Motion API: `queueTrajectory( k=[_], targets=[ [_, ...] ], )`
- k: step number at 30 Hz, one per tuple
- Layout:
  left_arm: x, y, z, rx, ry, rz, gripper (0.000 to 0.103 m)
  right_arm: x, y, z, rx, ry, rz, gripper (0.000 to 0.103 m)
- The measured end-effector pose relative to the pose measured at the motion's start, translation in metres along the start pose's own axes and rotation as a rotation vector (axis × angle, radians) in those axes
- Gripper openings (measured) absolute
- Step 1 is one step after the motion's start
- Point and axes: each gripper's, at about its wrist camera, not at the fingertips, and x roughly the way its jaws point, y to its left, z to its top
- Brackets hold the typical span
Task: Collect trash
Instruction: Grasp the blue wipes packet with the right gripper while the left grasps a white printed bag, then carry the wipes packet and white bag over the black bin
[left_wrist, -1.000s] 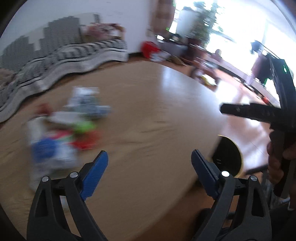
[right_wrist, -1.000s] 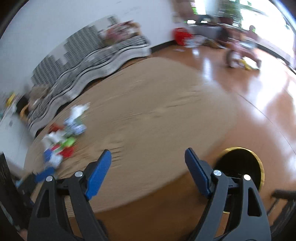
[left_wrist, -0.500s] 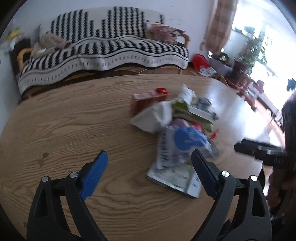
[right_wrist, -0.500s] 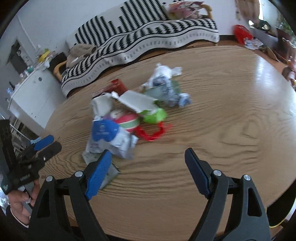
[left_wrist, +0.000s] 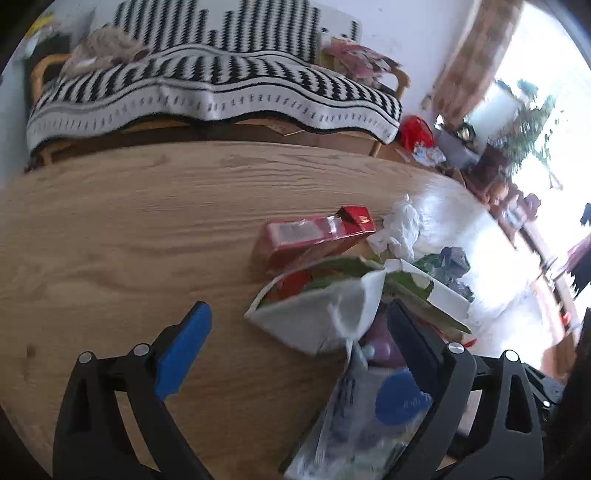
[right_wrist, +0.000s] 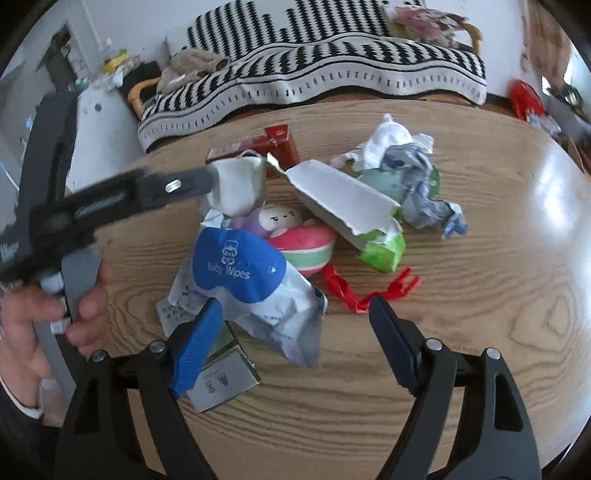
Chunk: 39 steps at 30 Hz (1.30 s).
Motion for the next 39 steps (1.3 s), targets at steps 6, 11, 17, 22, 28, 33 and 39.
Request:
queueTrajectory(
  k=[6, 11, 17, 22, 28, 33, 39],
  targets=[
    [0.024, -0.012, 0.000, 0.063, 0.036, 0.001, 0.093, 0.012, 0.006, 0.001, -0.029, 0.014, 0.021, 0.072],
    [0.019, -0.010, 0.001, 0.078, 0.024, -0.051, 0.056, 0.009, 0.009, 0.000, -0.043, 0.015, 0.053, 0.050],
    [-0.004, -0.006, -0.001, 0.079, 0.002, -0.011, 0.048, -0.010, 0.018, -0.005, -0.067, -0.003, 0.085, 0.034],
    [-0.040, -0.002, 0.000, 0.056, -0.050, -0.002, 0.048, -0.038, 0.022, -0.009, -0.073, -0.052, 0.082, 0.030],
    [-0.072, -0.013, -0.001, 0.046, -0.096, -0.014, 0.048, -0.082, -0.003, -0.019, -0.018, -0.115, 0.050, 0.029],
    [-0.084, -0.057, -0.009, 0.097, -0.105, -0.056, 0.048, -0.132, -0.063, -0.040, 0.080, -0.174, -0.037, 0.029],
    [-0.080, -0.148, -0.030, 0.208, -0.084, -0.158, 0.048, -0.206, -0.170, -0.095, 0.260, -0.228, -0.260, 0.029]
  ],
)
